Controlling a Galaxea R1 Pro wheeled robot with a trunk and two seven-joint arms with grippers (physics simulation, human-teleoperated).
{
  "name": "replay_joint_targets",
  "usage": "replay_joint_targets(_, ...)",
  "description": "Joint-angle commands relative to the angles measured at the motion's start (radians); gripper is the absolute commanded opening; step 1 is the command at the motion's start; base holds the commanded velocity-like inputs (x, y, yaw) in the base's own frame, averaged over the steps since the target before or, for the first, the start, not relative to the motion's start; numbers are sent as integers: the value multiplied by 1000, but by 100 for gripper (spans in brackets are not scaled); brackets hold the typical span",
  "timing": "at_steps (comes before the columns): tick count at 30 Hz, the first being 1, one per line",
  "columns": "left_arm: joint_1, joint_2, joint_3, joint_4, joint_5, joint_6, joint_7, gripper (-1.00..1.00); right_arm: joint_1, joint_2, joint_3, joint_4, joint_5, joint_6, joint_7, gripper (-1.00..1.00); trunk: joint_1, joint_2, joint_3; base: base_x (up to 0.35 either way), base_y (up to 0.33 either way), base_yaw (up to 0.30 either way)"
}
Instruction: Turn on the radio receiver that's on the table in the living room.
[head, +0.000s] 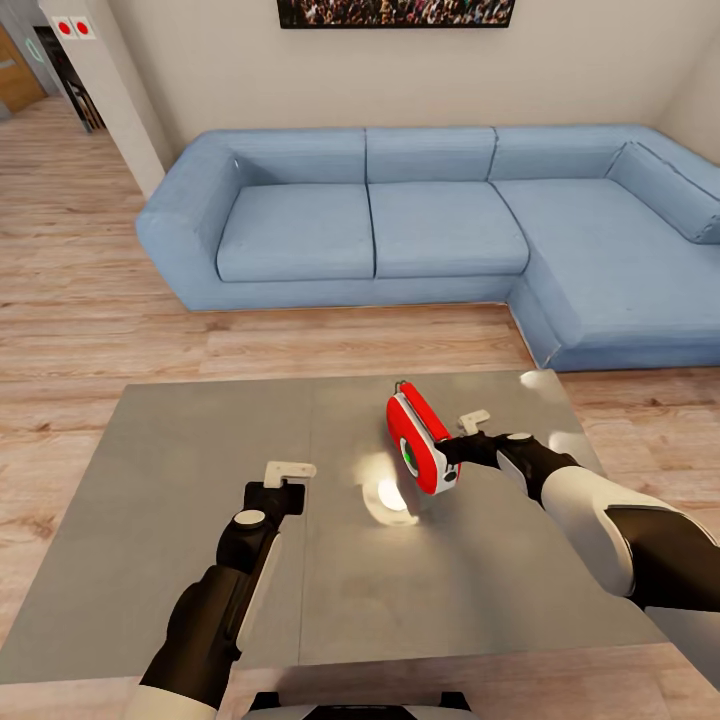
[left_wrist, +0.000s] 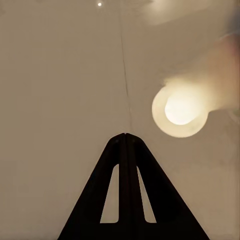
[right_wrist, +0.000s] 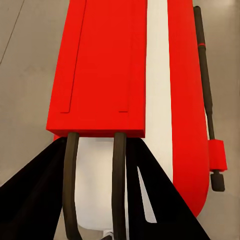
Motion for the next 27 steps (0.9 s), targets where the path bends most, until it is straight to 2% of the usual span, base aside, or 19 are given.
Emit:
replay_joint_targets(1, 0, 0, 0, 0, 0, 0, 0, -100, 1, -1, 24, 2, 13, 0, -9, -100, 5, 1, 0, 0, 0, 0)
replay_joint_targets(2, 0, 0, 0, 0, 0, 0, 0, -100, 1, -1, 24, 2, 13, 0, -9, 100, 5, 1, 0, 0, 0, 0)
replay_joint_targets(27, 0, 0, -3, 0, 1, 0, -3, -100, 1, 0, 24, 2, 14, 0, -10, 100, 5, 1, 0, 0, 0, 0)
